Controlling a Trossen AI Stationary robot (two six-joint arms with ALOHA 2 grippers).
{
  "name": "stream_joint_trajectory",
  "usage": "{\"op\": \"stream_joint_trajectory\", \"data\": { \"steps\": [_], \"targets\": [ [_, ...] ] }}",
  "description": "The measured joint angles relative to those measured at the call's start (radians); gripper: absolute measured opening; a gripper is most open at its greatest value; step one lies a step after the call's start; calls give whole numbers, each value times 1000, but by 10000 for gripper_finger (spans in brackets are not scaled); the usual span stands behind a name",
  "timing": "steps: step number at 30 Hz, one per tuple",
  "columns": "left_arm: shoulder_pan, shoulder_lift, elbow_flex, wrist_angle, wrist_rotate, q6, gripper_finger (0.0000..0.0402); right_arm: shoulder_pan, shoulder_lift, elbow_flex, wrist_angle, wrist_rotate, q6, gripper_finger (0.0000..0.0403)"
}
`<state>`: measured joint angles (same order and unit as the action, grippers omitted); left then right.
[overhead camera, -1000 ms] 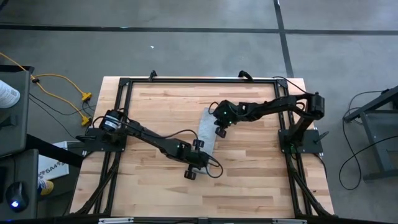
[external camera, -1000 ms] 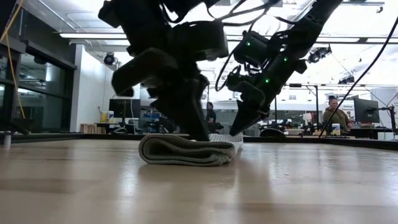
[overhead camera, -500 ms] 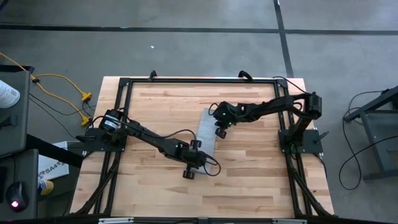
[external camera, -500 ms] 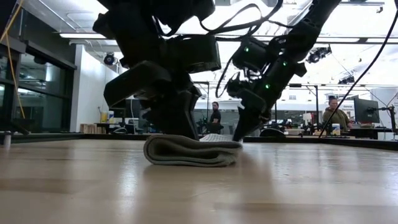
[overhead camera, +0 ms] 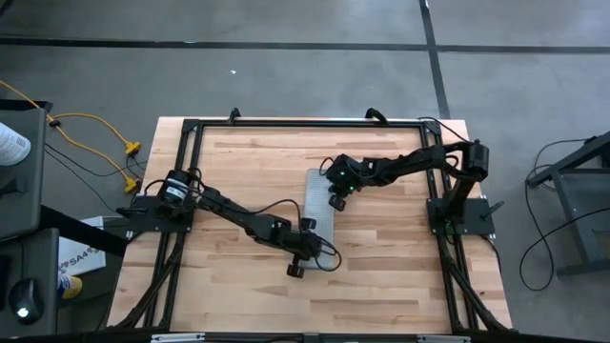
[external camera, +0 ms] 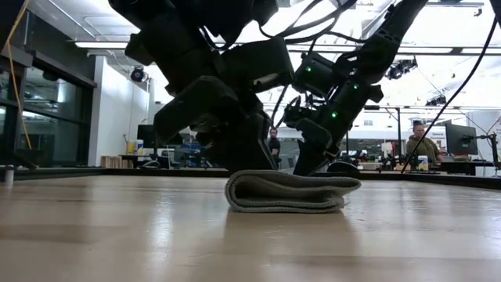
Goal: Fold microfiber towels
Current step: Fold the gray microfiber towel
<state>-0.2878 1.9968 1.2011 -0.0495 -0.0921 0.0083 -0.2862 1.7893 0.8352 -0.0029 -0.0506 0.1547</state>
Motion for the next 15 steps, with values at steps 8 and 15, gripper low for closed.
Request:
{"op": "stream_joint_trajectory", "data": {
  "steps": [8,15],
  "targets": [
    [-2,-9,-1,-12,-48,14,0,-8,-8,-1,7,1,-2,2],
    [0,-87,3,-47,-102,63,0,-7,-119,-2,-20,20,-5,2]
  ]
}}
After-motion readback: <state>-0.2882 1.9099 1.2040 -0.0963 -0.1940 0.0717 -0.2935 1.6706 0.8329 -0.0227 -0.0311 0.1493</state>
